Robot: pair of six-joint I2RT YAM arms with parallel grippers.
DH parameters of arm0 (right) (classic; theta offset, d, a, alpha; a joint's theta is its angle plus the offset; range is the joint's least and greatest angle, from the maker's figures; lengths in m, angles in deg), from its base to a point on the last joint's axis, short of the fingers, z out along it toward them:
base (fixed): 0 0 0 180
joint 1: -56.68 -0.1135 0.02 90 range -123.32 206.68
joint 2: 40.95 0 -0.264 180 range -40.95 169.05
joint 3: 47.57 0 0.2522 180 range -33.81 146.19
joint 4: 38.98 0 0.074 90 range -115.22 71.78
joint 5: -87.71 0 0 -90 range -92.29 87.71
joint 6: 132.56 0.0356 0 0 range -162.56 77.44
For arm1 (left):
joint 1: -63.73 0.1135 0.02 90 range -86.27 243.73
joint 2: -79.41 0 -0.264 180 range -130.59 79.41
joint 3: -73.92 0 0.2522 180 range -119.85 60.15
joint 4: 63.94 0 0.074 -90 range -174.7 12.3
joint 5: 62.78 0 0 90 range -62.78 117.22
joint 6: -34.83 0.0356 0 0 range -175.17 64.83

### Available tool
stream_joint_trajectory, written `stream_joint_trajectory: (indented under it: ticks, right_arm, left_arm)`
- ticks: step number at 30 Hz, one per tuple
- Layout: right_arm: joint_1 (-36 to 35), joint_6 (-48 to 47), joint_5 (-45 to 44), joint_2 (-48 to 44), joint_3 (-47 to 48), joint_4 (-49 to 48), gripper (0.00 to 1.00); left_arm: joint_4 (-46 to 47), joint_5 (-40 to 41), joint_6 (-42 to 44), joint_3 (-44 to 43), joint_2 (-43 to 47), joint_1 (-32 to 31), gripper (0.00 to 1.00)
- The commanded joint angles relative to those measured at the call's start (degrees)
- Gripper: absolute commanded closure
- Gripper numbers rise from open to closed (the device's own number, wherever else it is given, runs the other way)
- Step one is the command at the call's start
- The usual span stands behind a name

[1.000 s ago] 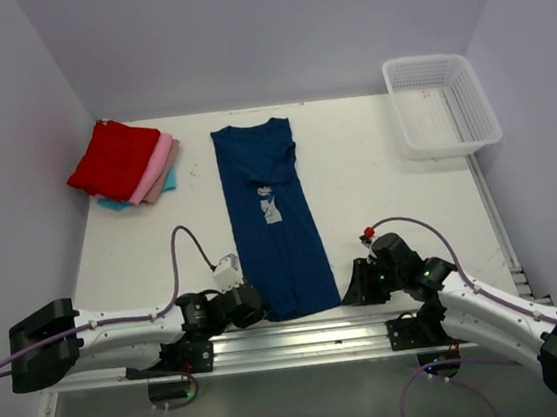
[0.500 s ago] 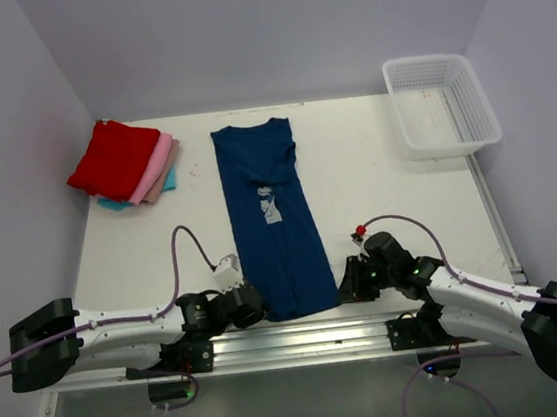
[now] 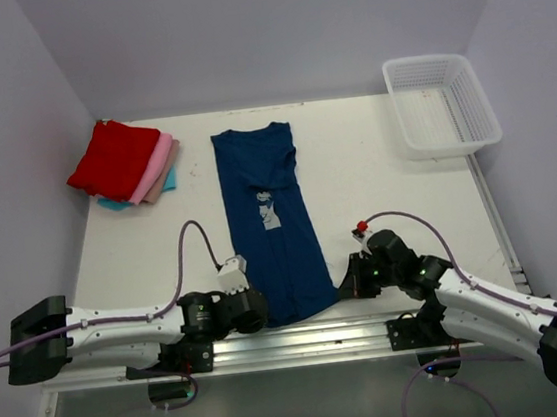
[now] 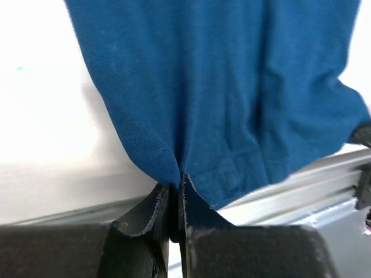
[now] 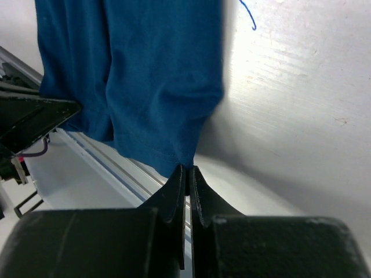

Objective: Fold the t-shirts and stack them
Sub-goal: Grab the bottom of the folded rectangular tshirt with both arms, then fold the folded rectangular tshirt in 1/3 of the way

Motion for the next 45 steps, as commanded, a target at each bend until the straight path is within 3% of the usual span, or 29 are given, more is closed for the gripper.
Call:
stream_joint_trajectory:
  ticks: [1, 12, 19, 22, 30, 34, 38, 45]
  right_arm:
    - [-0.23, -2.01, -2.13, 1.01, 3.22, 2.81, 1.0]
    - [-0.14, -7.81, -4.94, 5.68, 11.3, 4.3, 1.0]
    - [-0.05, -14.48, -9.69, 10.95, 20.62, 6.5, 1.0]
    - [-0.05, -16.68, -11.01, 14.03, 23.87, 6.5, 1.0]
    - [1.96, -21.69, -13.9, 22.72, 33.71, 4.31, 1.0]
    - [3.02, -24.68, -15.13, 30.09, 39.25, 3.52, 1.0]
    - [4.16, -27.14, -15.93, 36.94, 45.48, 2.46, 1.0]
    - [6.36, -29.43, -17.86, 45.66, 51.56, 0.97, 1.0]
  left_arm:
    - [-5.52, 4.57, 2.24, -4.11, 0.15, -1.26, 1.0]
    - [-12.38, 14.84, 6.63, -9.74, 2.61, -1.52, 1.0]
    - [-9.49, 21.27, 17.5, -12.46, 2.18, -0.64, 1.0]
    - [-2.57, 21.1, 25.66, -12.73, 1.56, 1.99, 1.0]
    - [14.42, 9.33, 46.95, -10.53, 0.51, 21.05, 1.0]
    - [22.5, 3.79, 51.1, -10.35, -3.79, 29.13, 1.0]
    - [27.52, 1.41, 52.68, -10.88, -8.88, 32.14, 1.0]
    - [31.91, 0.8, 53.39, -8.16, -10.04, 36.53, 1.0]
